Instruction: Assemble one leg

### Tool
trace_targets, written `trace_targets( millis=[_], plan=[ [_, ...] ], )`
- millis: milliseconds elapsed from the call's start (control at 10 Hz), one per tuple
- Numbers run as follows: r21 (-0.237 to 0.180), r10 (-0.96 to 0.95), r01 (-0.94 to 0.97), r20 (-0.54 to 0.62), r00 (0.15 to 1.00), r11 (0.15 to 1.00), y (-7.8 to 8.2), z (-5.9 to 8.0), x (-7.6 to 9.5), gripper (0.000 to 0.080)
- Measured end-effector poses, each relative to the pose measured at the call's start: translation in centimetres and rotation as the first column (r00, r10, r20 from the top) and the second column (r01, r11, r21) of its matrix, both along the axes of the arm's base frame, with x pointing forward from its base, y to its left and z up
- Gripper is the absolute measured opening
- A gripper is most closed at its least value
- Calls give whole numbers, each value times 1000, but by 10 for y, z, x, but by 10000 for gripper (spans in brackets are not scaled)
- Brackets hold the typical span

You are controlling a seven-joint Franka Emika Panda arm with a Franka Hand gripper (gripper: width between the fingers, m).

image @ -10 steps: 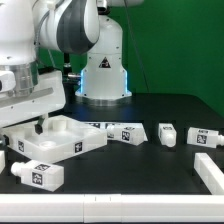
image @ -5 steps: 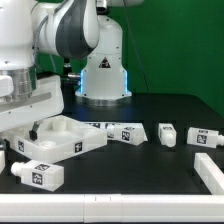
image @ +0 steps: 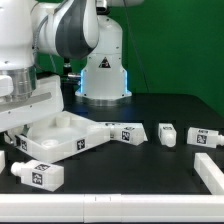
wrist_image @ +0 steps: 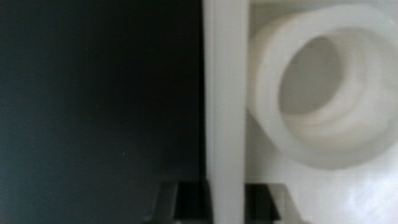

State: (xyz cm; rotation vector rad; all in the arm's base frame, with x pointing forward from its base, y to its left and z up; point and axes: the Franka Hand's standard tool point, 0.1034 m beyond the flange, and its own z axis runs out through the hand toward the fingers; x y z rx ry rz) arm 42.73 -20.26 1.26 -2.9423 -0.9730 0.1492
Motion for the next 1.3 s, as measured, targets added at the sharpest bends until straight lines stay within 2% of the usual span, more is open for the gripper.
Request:
trace_targets(
  millis=[100, 200, 400, 500, 600, 700, 800, 900, 1000, 1100, 1300],
  plan=[
    [-14, -108, 108, 15, 994, 994, -2, 12, 8, 55],
    [-21, -258, 258, -2, 966, 966, 7, 25, 16, 55],
    [-39, -431, 429, -47, 901, 902, 37, 43, 37, 55],
    [-42, -446, 444, -30, 895, 895, 54, 48, 52, 55],
    [-46, -483, 481, -18, 876, 875, 77, 50, 64, 55],
    [-52, -537, 536, -1, 844, 843, 100, 53, 85, 55],
    [-54, -568, 568, 19, 823, 821, 122, 54, 117, 55],
    [-53, -576, 577, 37, 817, 815, 133, 52, 137, 55],
    [-65, -612, 613, 41, 790, 787, 149, 42, 157, 55],
    [-70, -610, 612, 46, 791, 788, 163, 35, 166, 55],
    [-64, -601, 603, 43, 798, 795, 162, 35, 166, 55]
  ],
)
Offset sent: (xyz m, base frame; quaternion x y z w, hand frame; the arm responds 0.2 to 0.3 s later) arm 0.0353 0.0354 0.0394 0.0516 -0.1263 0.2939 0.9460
